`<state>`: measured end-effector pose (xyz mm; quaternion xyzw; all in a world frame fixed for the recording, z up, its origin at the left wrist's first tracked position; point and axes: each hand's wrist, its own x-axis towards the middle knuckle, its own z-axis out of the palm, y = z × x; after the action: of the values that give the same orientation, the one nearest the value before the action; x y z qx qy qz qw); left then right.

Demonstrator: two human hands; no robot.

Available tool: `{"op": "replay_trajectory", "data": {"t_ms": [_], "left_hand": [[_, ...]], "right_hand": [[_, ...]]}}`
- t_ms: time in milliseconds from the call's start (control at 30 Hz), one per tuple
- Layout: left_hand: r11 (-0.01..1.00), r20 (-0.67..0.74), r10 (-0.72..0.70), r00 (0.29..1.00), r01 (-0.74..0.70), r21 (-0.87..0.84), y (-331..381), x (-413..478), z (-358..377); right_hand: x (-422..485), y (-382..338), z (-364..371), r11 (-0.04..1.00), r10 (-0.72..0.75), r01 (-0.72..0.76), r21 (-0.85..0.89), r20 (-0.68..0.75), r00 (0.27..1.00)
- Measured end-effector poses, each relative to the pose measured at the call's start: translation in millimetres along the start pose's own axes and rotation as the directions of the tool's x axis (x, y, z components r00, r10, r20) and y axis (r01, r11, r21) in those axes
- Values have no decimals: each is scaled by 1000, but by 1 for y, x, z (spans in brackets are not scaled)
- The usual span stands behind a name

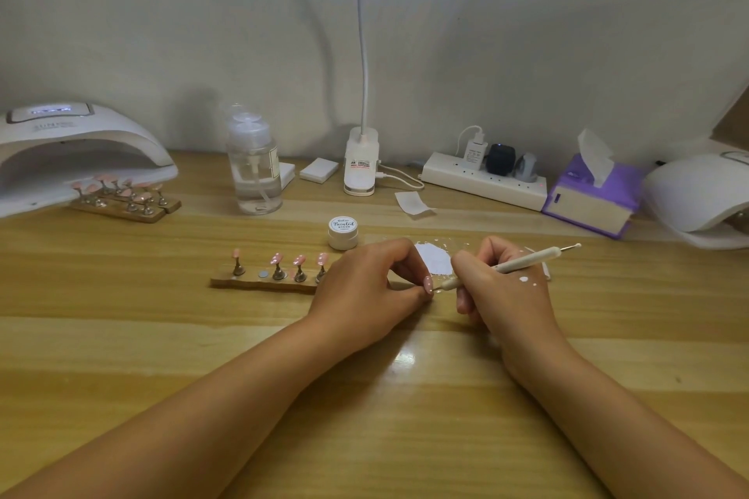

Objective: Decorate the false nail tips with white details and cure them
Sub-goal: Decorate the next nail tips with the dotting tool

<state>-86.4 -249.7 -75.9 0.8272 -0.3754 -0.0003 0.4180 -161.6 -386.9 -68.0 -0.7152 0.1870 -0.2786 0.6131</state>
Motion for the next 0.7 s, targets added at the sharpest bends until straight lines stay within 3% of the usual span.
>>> {"op": "replay_trajectory", "data": {"t_ms": [700], "left_hand": [[1000, -4, -7, 1000, 7, -12, -1, 0, 1]], "right_hand": [[0, 2, -1, 1000, 19, -19, -20, -5, 1000]]}}
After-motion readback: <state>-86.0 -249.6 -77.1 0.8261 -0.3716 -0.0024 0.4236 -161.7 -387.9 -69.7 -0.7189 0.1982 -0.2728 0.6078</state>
